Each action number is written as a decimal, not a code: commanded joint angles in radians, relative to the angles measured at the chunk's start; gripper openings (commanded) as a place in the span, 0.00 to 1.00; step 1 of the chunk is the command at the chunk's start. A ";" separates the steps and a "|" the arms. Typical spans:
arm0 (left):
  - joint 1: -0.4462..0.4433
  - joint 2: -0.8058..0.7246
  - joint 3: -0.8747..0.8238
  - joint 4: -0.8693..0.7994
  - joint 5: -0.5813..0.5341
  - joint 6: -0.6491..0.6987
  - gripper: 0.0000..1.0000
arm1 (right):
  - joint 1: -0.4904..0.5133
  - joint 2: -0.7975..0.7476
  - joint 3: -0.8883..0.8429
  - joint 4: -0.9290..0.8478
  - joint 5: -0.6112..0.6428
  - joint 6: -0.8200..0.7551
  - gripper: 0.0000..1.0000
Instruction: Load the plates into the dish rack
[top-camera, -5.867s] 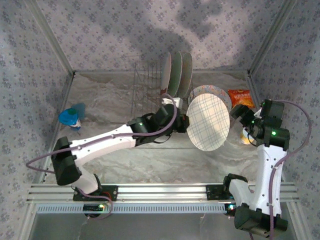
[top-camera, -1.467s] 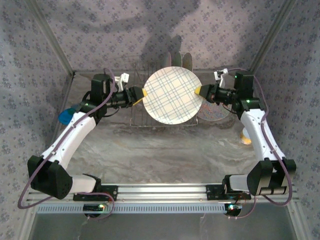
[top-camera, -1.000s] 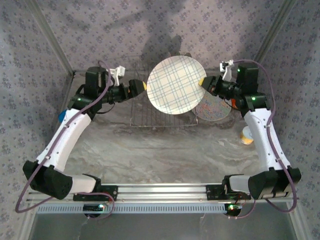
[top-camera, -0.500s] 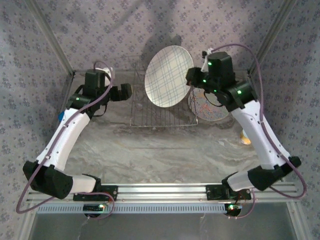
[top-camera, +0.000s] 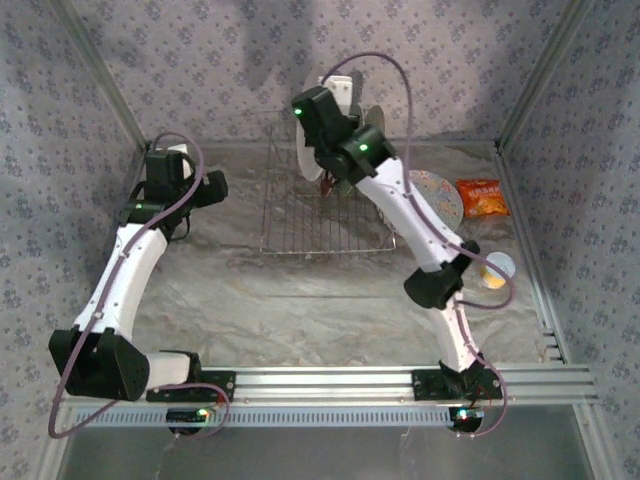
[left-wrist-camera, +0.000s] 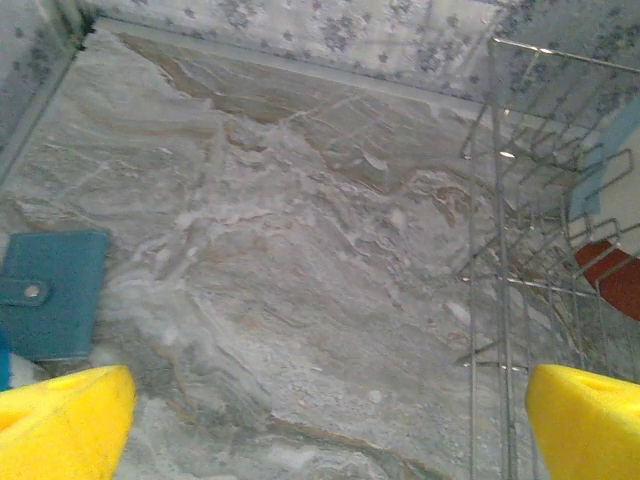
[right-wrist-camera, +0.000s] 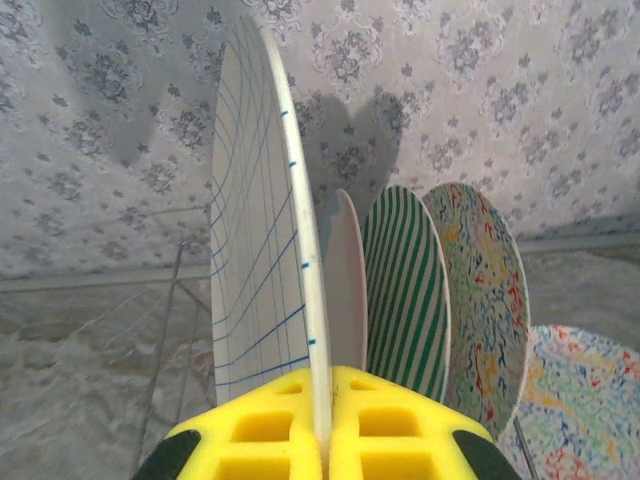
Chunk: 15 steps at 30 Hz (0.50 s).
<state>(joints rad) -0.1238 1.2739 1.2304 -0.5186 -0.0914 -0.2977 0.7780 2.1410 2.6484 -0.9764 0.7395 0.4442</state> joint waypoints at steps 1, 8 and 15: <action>0.008 -0.016 0.001 0.024 -0.002 -0.009 0.99 | 0.016 0.058 0.087 0.062 0.180 -0.093 0.00; 0.023 -0.002 0.005 0.021 0.016 -0.013 0.99 | 0.014 0.136 0.087 0.146 0.273 -0.120 0.00; 0.042 0.019 0.011 0.018 0.050 -0.027 0.99 | 0.000 0.181 0.087 0.173 0.244 -0.105 0.00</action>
<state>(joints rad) -0.0875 1.2831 1.2304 -0.5194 -0.0658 -0.3119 0.7860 2.3131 2.6881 -0.8688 0.9394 0.3340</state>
